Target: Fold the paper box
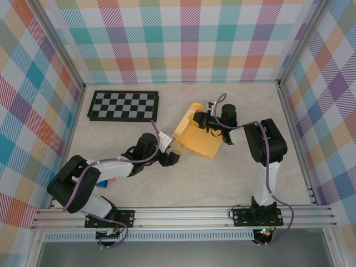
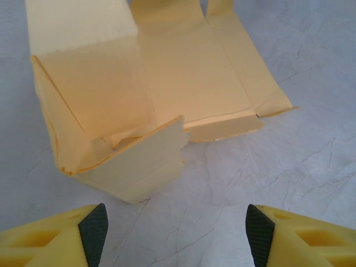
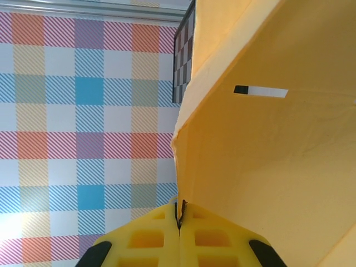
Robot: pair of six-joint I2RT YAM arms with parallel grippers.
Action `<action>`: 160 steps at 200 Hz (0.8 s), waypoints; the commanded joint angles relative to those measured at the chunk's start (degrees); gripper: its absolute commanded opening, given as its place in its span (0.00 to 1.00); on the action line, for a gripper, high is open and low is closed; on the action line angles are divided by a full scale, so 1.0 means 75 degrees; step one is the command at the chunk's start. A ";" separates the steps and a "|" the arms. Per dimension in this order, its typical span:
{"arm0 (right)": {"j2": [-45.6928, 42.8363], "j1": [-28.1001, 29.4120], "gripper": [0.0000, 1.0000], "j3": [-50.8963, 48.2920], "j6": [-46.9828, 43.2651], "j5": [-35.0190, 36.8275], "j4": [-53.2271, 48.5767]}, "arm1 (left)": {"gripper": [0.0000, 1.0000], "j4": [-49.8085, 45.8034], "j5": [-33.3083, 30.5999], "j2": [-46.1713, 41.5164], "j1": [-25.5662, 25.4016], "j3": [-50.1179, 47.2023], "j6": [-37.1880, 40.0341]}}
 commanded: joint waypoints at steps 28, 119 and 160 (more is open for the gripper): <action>0.0038 0.0168 0.00 0.0079 0.0524 0.0110 0.1311 | 0.67 0.1303 -0.0846 0.0390 -0.0080 -0.0243 -0.0697; 0.0689 0.0506 0.00 0.0720 0.0550 0.0500 0.1267 | 0.44 0.1186 -0.1553 0.0447 -0.0079 -0.0131 -0.0250; 0.0722 0.0537 0.00 0.0659 0.0473 0.0530 0.1159 | 0.40 0.1188 -0.1626 0.0786 -0.0038 0.0257 -0.0109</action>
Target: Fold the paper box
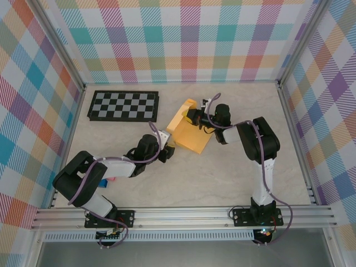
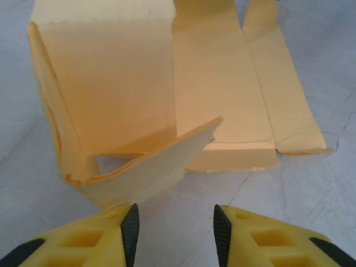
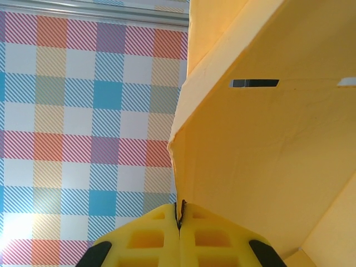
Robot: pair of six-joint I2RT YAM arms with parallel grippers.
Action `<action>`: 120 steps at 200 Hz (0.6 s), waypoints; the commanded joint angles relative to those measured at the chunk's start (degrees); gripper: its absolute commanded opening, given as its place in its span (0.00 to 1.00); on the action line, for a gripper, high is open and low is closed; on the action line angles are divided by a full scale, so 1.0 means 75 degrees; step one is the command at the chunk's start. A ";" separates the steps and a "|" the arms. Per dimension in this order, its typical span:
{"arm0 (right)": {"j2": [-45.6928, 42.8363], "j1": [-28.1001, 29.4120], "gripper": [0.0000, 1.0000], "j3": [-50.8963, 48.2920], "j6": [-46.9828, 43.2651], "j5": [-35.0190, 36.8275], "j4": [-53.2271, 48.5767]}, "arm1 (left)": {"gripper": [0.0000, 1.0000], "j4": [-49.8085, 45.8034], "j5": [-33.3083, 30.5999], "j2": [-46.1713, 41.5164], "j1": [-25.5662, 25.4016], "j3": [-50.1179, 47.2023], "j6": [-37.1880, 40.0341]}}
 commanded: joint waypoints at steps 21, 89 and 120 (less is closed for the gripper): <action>0.0121 0.0066 0.00 0.0088 -0.0196 0.0029 0.0091 | 0.38 0.0296 0.0035 0.0434 -0.0043 0.0563 0.0155; 0.0128 0.0108 0.00 0.0009 -0.0266 0.0094 -0.0089 | 0.31 0.0161 -0.0229 0.0686 0.0028 0.1078 0.0467; 0.0059 0.0102 0.00 -0.0015 -0.0303 0.0076 -0.0239 | 0.31 -0.0039 -0.0306 0.0682 0.0153 0.1205 0.0582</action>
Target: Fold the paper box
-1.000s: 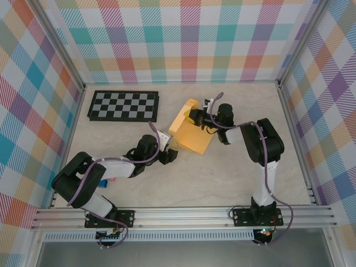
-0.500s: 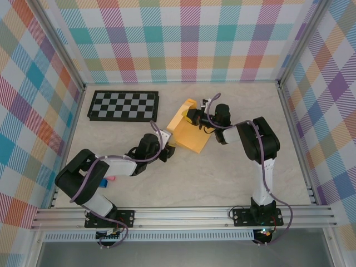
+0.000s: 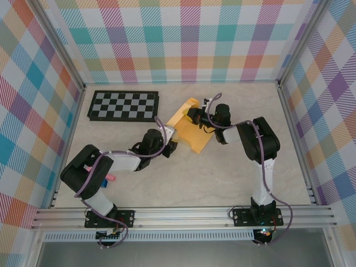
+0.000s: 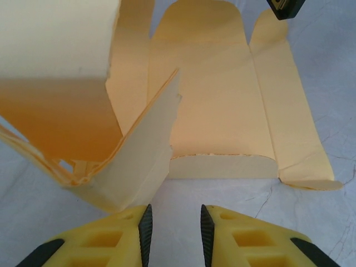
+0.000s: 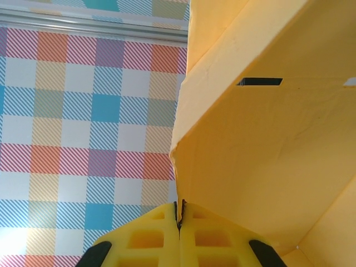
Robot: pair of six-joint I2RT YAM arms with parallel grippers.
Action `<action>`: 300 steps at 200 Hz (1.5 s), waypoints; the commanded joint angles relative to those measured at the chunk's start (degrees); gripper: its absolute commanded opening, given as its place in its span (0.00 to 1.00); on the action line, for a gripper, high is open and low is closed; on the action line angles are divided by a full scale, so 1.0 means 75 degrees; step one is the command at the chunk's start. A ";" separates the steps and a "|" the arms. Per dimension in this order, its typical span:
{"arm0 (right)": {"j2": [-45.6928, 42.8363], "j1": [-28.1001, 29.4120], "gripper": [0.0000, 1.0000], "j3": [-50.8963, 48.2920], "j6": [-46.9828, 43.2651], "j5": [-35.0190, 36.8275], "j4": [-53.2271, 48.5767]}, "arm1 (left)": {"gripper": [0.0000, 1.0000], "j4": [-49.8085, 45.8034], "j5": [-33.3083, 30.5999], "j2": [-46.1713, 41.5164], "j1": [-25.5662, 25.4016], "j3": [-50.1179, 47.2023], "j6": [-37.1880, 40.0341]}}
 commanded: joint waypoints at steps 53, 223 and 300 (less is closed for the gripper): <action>-0.0064 0.0100 0.00 -0.0015 -0.0462 -0.0435 -0.0555 | 0.31 -0.0014 -0.0307 -0.0277 0.0384 0.0177 0.0353; -0.0237 0.0248 0.00 -0.0109 -0.0852 -0.0430 -0.1211 | 0.34 -0.0270 -0.0310 -0.0144 0.0876 0.0643 0.0449; -0.0180 0.0356 0.00 -0.0057 -0.0877 -0.0379 -0.1296 | 0.29 -0.0187 -0.0121 0.0053 0.0829 0.0669 -0.0039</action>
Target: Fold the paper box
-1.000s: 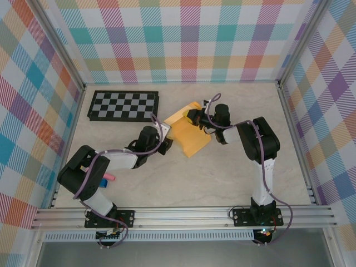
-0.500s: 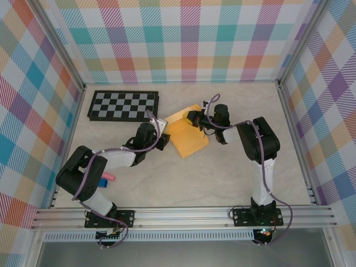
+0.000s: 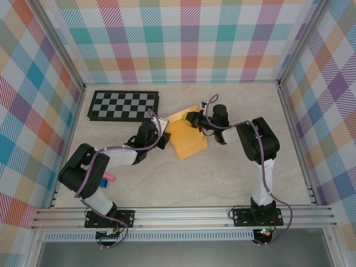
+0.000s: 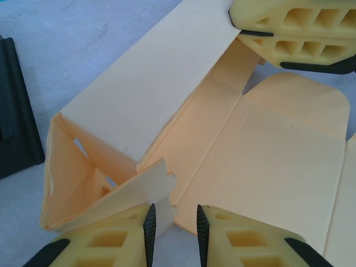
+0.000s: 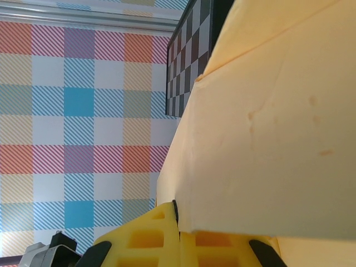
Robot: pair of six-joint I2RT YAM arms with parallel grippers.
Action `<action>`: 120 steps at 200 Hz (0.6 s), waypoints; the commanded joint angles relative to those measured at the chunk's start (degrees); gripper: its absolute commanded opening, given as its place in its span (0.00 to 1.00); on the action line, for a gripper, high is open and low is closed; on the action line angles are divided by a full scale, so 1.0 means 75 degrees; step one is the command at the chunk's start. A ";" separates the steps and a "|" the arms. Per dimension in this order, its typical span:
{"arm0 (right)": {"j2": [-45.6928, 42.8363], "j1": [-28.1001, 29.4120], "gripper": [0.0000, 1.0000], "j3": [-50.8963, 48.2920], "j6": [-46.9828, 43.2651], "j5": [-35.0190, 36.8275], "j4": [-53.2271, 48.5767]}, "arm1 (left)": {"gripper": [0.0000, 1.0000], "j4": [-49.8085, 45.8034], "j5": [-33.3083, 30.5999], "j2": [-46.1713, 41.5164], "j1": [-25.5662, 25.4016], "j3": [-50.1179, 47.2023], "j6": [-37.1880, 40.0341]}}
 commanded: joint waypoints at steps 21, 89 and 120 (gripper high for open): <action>-0.0137 0.0243 0.00 -0.0068 -0.0268 -0.0368 -0.0254 | 0.31 0.0254 0.0107 -0.0004 0.0071 0.0000 -0.0014; -0.0095 0.0244 0.00 0.0038 -0.0302 -0.0463 -0.0303 | 0.33 0.0508 0.2862 0.0279 0.0899 0.0107 0.0987; -0.0161 0.0238 0.00 0.0014 -0.0346 -0.0457 -0.0390 | 0.30 0.0322 0.3286 0.0388 0.1039 0.0462 0.1129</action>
